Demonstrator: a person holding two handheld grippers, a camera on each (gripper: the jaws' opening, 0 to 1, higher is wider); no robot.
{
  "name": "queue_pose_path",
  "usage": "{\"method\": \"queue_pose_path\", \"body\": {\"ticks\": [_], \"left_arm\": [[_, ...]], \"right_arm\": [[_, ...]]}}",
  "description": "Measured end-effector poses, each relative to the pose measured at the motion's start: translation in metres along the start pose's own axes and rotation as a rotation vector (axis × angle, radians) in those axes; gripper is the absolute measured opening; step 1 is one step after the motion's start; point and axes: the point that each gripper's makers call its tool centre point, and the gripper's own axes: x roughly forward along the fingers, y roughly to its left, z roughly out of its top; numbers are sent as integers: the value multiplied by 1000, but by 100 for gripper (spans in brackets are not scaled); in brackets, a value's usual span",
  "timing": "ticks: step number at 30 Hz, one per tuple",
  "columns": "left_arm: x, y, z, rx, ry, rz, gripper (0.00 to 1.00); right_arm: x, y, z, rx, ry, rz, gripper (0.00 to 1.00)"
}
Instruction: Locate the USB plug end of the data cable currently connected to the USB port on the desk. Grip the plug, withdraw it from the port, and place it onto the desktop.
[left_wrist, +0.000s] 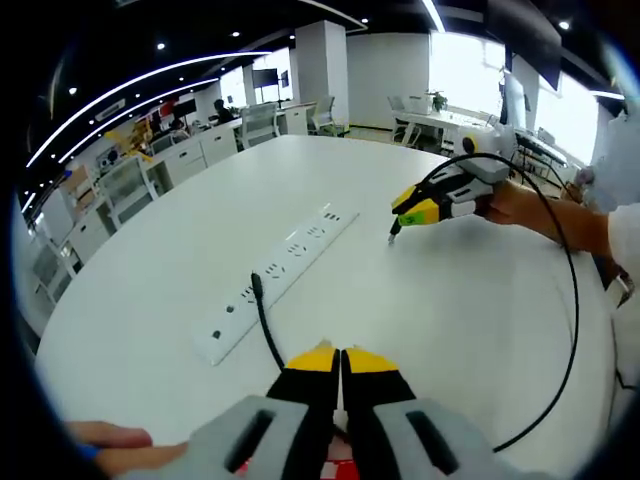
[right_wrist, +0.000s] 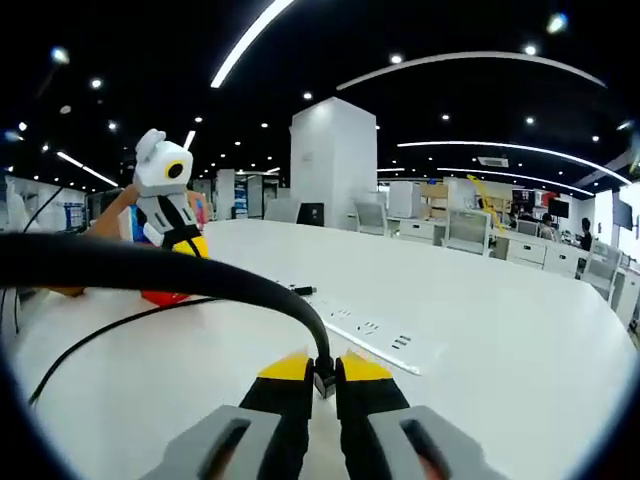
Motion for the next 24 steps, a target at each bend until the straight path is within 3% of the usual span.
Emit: {"method": "queue_pose_path", "body": {"ticks": [17,21,24], "left_arm": [[-1,0,0,1,-1,1,2],[-1,-1,0,1,-2,1,2],[-1,-1,0,1,-2,1,2]], "right_arm": [[-8,-7,-6,-40,33,23,13],[-10,-10,-12,-34,55,22,12],[-15,-12,-18,-81,101,8,12]]}}
